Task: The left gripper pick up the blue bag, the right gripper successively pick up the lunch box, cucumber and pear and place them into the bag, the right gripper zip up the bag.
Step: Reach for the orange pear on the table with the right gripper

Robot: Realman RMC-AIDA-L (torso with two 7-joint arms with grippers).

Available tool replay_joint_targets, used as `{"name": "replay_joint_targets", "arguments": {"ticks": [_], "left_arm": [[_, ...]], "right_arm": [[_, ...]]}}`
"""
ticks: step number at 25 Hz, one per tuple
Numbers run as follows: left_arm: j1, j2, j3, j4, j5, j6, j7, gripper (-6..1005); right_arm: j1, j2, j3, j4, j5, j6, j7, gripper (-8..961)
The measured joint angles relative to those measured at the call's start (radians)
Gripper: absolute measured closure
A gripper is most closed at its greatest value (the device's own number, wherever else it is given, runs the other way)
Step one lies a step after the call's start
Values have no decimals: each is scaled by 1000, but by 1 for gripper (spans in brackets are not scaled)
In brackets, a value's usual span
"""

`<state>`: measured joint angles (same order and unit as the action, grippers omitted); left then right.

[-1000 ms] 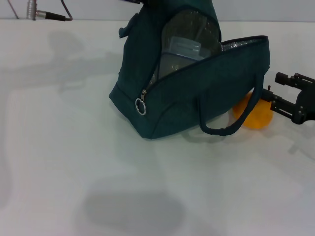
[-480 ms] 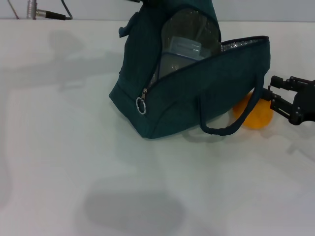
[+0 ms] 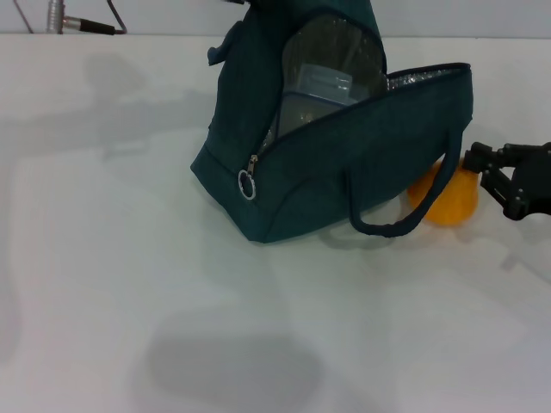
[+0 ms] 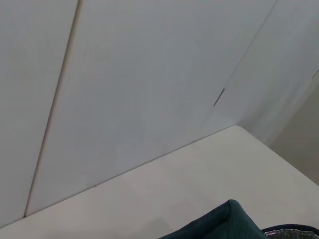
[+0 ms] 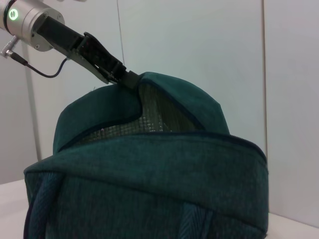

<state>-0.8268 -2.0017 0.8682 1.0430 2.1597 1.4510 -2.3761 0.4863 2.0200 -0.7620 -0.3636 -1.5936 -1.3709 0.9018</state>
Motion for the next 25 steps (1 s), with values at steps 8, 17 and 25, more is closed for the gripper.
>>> {"name": "replay_joint_targets", "arguments": {"ticks": [8,17,25], "left_arm": [[4,-1,0,0,-4,0,0,951],[13,-2,0,0,-8,5,0,951],[13,-2,0,0,-8,6,0,951]], "right_arm": [[-1,2,-1,0,0,0,-4,922],[-41,-6,10,-13,53,-50,-6,947],[-83,-9,10,-48,80,-61,-1,927]]}}
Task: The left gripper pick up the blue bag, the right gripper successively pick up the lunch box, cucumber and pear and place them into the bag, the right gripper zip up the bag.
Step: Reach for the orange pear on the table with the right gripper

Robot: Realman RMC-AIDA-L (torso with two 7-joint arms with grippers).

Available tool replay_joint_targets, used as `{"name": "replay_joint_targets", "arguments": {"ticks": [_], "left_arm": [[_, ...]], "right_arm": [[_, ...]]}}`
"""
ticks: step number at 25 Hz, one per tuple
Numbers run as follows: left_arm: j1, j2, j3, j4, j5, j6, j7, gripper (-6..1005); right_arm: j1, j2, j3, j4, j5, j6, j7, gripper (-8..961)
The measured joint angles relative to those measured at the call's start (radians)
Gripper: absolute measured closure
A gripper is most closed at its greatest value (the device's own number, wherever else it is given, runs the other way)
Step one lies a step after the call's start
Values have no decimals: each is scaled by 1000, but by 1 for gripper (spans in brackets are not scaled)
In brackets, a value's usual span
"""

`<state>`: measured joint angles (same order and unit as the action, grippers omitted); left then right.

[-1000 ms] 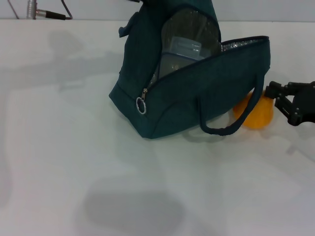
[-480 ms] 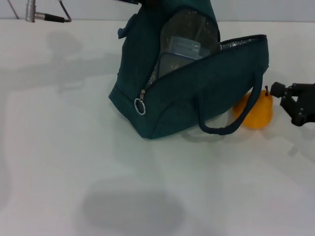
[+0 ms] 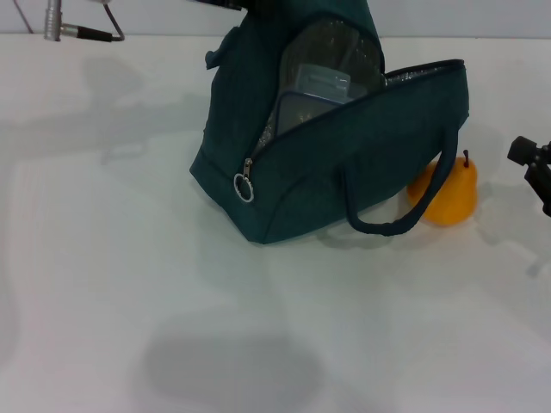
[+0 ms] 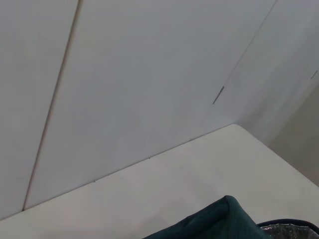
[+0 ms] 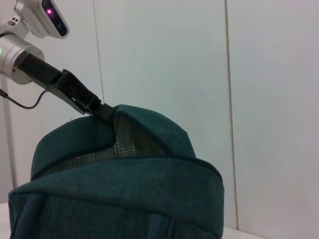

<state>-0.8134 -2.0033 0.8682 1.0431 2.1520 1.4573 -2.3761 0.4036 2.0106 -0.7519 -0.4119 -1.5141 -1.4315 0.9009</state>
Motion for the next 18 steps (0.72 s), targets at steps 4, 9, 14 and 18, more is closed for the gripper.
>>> {"name": "replay_joint_targets", "arguments": {"ticks": [4,9,14,18], "left_arm": [[-4,0,2,0,0,0,0,951],[-6,0,1,0,0,-1,0,952],[-6,0,0,0,0,-1,0,952],[-6,0,0,0,0,-2,0,952]], "right_arm": [[9,1,-8,6,-4,6,7,917],[27,2,-13,6,-10,16,42,904],[39,-1,-37,6,-25,44,70,892],[50,-1,-64,5,-26,46,72,773]]}}
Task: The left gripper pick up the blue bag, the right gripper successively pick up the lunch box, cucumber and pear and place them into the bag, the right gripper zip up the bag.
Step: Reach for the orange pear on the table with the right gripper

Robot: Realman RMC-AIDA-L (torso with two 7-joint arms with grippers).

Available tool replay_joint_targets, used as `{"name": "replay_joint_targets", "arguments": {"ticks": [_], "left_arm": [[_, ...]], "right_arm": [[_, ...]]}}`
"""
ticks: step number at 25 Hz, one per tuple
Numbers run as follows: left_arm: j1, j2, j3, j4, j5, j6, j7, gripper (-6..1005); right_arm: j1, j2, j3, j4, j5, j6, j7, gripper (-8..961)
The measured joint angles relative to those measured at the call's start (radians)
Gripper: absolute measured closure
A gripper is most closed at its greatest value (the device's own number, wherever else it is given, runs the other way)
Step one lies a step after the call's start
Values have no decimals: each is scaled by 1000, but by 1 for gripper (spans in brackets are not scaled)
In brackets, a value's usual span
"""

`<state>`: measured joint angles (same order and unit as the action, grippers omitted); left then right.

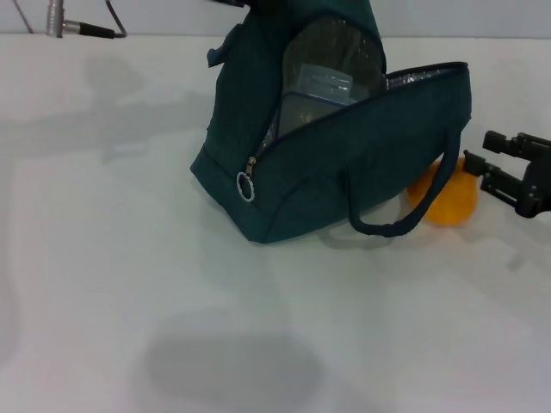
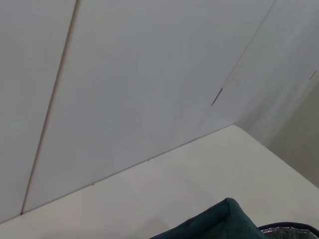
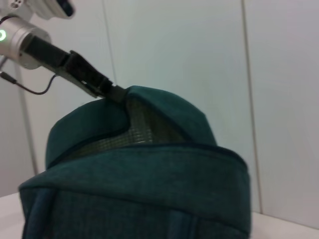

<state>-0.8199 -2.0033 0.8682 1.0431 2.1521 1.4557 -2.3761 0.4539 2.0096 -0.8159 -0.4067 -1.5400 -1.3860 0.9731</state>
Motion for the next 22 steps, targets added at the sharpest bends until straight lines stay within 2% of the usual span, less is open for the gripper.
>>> {"name": "replay_joint_targets", "arguments": {"ticks": [2,7,10,15,22], "left_arm": [[-1,0,1,0,0,0,0,952],[-2,0,0,0,0,-2,3,952],[-2,0,0,0,0,-2,4,952],[-1,-1,0,0,-1,-2,6,952],[2,-2,0,0,-1,-2,7,951]], "right_arm": [[8,1,-17,4,0,6,0,714],[21,5,-41,6,0,28,2,485],[24,6,-41,6,0,38,2,252],[26,8,-43,6,1,43,-3,217],[26,9,-52,6,9,41,-4,307]]}}
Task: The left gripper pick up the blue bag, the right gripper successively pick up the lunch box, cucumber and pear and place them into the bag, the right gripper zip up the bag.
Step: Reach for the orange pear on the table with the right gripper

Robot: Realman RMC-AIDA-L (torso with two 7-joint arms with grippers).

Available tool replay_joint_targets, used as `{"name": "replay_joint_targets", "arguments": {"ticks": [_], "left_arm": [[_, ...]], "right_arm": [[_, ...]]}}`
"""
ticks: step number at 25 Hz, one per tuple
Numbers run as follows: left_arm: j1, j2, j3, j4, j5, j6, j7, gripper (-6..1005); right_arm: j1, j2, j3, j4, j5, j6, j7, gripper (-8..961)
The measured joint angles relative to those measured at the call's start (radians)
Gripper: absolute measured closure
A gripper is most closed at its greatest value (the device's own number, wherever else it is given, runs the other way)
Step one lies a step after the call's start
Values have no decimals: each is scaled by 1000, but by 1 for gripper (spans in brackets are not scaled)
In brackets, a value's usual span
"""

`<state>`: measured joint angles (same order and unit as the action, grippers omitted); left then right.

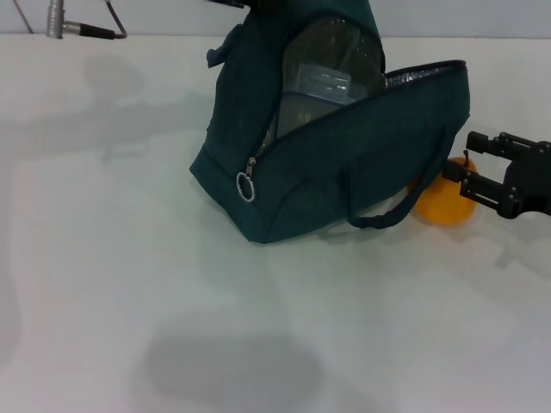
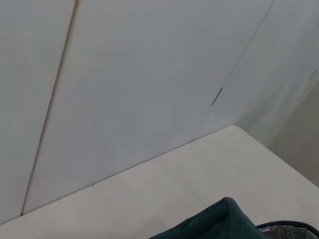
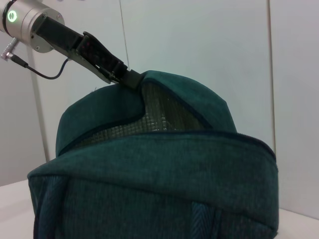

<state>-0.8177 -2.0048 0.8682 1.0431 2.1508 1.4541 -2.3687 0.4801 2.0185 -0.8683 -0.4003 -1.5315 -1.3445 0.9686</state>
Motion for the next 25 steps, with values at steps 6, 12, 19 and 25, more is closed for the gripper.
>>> {"name": "replay_joint_targets", "arguments": {"ticks": [6,12,19,25], "left_arm": [[1,0,0,0,0,1,0,952],[3,0,0,0,0,2,0,952],[3,0,0,0,-1,2,2,951],[3,-1,0,0,-2,3,2,951]], "right_arm": [[-1,1,0,0,0,1,-2,415],[-2,2,0,0,2,7,-3,546],[0,3,0,7,3,22,-7,749],[0,4,7,10,8,22,-18,845]]}}
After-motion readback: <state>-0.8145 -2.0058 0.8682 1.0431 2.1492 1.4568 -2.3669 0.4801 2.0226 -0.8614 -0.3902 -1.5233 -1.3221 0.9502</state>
